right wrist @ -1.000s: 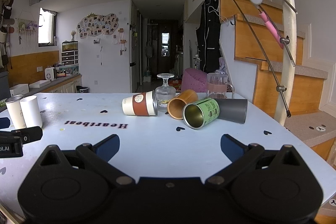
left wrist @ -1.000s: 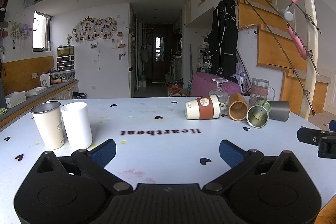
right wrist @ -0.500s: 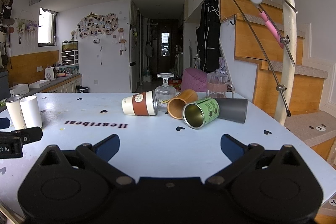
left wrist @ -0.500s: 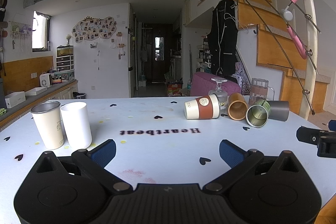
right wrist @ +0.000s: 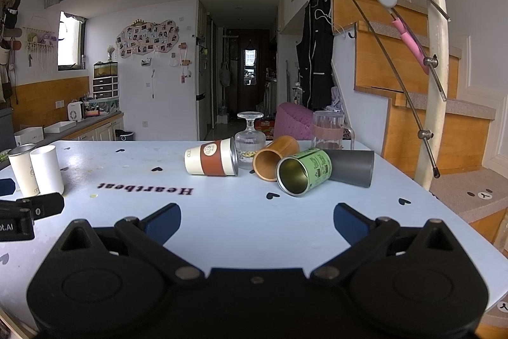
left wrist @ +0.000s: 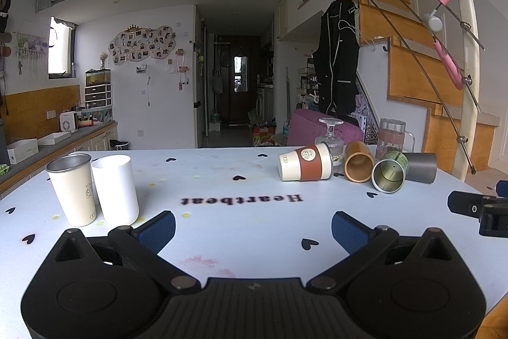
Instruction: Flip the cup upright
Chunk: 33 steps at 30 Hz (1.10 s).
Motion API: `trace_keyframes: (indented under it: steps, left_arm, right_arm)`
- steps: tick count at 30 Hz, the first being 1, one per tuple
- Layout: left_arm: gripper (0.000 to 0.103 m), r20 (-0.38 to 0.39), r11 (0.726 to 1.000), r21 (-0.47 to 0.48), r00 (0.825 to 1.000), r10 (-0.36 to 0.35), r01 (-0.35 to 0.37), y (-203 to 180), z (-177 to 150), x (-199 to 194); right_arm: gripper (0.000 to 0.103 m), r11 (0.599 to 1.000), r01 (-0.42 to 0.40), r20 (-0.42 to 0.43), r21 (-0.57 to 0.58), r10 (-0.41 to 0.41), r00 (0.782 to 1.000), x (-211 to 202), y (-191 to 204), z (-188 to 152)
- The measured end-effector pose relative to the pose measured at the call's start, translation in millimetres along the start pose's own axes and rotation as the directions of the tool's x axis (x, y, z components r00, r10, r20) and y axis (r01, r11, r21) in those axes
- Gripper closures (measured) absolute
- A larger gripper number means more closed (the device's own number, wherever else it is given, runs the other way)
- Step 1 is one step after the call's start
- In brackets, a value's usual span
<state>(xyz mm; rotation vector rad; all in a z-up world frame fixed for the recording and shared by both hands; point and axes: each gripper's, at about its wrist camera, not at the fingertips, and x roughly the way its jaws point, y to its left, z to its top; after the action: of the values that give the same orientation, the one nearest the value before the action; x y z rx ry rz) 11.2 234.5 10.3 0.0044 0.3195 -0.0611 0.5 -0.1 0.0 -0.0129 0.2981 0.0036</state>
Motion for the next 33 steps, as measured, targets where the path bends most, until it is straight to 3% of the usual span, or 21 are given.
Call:
trace_keyframes:
  steps: [33]
  left_arm:
    - [0.000,0.002,1.000,-0.006,1.000,0.000,0.000,1.8,-1.4,-0.2]
  right_arm:
    - [0.000,1.000,-0.017,-0.012,0.022,0.017,1.000,9.3,-0.9,-0.3]
